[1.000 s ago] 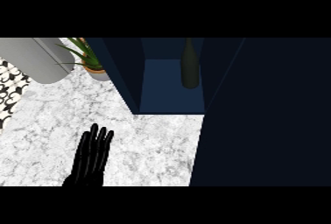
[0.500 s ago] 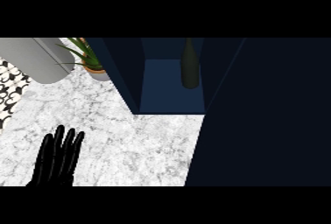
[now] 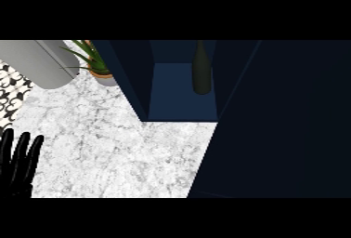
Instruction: Pick up the wine, place it into the cabinet and close the cabinet
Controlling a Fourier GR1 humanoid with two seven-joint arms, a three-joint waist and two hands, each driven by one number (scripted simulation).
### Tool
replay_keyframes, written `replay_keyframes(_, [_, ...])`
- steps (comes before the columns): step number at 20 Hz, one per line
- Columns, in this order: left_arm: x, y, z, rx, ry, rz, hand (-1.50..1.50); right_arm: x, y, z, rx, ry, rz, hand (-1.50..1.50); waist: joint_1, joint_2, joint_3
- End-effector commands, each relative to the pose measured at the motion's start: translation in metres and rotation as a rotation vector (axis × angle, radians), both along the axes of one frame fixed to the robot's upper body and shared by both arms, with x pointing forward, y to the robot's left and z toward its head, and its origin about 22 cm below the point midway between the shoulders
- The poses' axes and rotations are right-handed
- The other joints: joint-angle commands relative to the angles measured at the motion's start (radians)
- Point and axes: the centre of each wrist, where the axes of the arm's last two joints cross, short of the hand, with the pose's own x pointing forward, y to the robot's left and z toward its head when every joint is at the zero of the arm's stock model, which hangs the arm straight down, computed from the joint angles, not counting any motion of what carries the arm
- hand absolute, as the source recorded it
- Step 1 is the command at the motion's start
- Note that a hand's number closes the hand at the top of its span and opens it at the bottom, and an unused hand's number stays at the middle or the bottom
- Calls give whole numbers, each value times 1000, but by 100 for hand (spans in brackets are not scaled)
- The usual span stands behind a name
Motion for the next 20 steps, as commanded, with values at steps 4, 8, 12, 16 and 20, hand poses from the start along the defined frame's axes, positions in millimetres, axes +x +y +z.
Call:
replay_keyframes(4, [-2, 38, 2, 13, 9, 23, -150, -35, 18, 18, 53, -37, 96, 150, 2, -1, -1])
replay_keyframes(8, [5, 40, 9, 40, 8, 5, -150, -42, 26, 22, 59, -41, 108, 150, -5, -4, -2])
replay_keyframes(12, [1, 57, 14, 32, 1, -6, -150, -37, 43, 15, 84, -44, 75, 150, 9, -8, -3])
replay_keyframes(16, [7, 51, 7, 32, 31, -33, -150, -35, 69, 6, 57, -66, 65, 150, 2, -4, -3])
replay_keyframes(20, [28, 57, 29, 17, 25, -29, -150, -21, 75, 16, 53, -148, 33, 150, 3, 2, -3])
